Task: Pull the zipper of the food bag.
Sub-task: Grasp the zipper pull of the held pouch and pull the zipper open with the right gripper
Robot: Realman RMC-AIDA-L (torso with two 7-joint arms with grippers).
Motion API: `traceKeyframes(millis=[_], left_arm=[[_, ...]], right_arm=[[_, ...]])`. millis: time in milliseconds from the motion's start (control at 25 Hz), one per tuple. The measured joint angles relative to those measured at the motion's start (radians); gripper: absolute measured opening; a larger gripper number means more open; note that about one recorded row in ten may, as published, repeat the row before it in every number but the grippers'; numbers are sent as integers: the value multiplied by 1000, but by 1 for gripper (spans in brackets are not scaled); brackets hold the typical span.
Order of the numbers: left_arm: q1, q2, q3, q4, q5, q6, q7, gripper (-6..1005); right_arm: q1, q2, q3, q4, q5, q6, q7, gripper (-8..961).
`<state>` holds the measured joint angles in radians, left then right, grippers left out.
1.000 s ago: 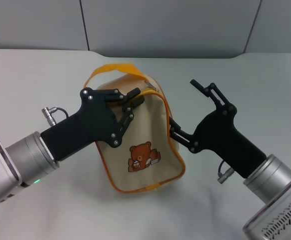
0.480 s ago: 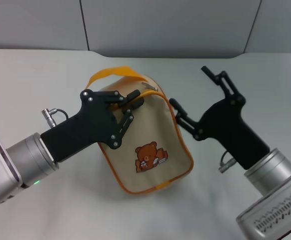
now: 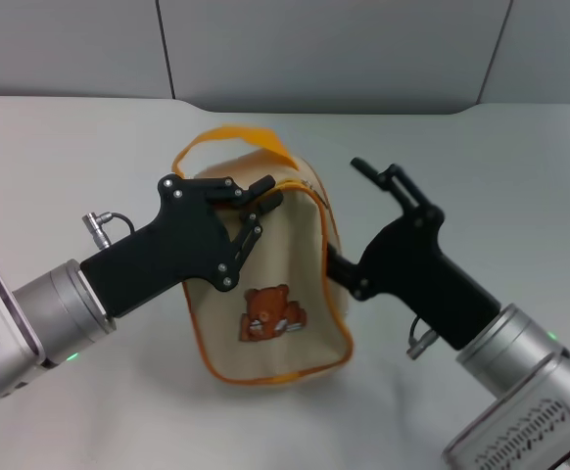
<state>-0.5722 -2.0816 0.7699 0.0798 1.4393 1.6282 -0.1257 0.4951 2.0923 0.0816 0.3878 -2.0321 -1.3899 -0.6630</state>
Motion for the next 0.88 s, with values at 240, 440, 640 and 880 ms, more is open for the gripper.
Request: traceKeyframes(millis=[240, 440, 640, 880], left_arm=[[4, 0, 0, 0, 0, 1, 0, 59], [3, 0, 0, 0, -1, 1, 0, 58], [1, 0, 0, 0, -1, 1, 0, 59], [-3, 0, 0, 0, -2, 1, 0, 64]], right_arm=[[-1, 0, 35, 1, -1, -10, -4, 836], [8, 0, 37, 11, -4, -8, -6, 809], [14, 0, 29, 18, -6, -1, -11, 766], [18, 0, 25, 19, -36, 1, -12, 648]])
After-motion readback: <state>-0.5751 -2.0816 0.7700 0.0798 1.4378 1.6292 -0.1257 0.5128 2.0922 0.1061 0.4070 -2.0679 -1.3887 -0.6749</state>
